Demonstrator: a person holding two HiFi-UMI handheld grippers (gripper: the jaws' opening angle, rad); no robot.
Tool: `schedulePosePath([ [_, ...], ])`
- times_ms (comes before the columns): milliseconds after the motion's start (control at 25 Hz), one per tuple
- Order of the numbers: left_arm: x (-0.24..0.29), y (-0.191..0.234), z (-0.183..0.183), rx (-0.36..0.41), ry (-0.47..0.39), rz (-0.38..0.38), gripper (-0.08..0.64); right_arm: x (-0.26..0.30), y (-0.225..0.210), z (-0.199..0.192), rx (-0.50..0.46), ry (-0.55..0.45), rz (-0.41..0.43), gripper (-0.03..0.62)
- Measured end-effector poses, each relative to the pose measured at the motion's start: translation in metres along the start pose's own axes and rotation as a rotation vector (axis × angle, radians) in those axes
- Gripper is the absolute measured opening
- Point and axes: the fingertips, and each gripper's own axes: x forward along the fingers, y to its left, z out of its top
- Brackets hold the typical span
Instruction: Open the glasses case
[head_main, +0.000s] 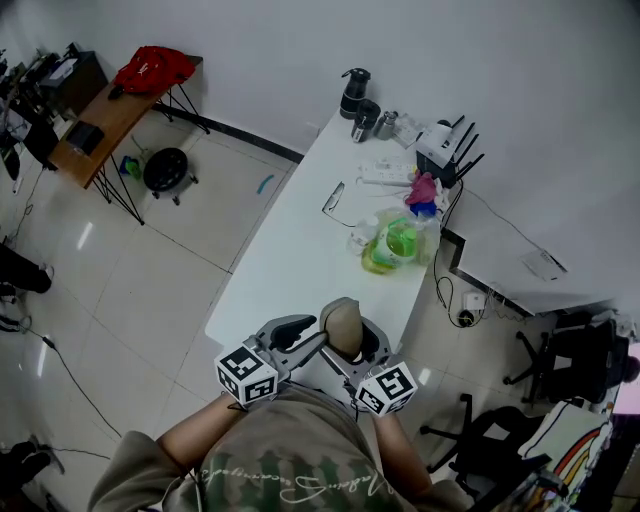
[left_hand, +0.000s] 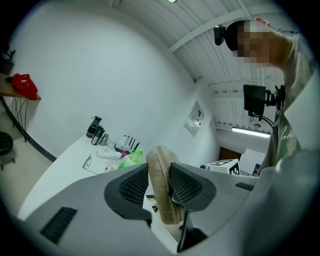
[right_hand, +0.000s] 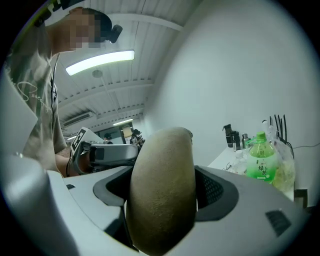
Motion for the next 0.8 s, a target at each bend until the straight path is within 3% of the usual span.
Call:
schedulePosePath([
  [160, -0.003, 0.000, -0.003, 0.030, -0.003, 0.009, 0.116, 0.002, 0.002, -0.003, -0.007, 0.011, 0.004, 0.362],
  [400, -0.005, 0.001, 0.004, -0.090, -0.046, -0.042, 0.106, -0.001, 0.005, 0.007, 0.014, -0.051, 0.050, 0.362],
  [480, -0.009, 0.003, 0.004, -0.072, -0.046, -0.031, 0.042, -0.002, 0.009, 0.010, 0.015, -0.073, 0.063, 0.362],
  [600, -0.010, -0.001, 0.004, -0.022, -0.029, -0.038, 0.043, -0.001, 0.010, 0.009, -0.025, -0.059, 0.060, 0.362],
  [800, -0.008, -0.003, 0.003, -0.032, -0.028, -0.022, 0.044, -0.003, 0.008, 0.011, -0.072, -0.038, 0.041, 0.362],
])
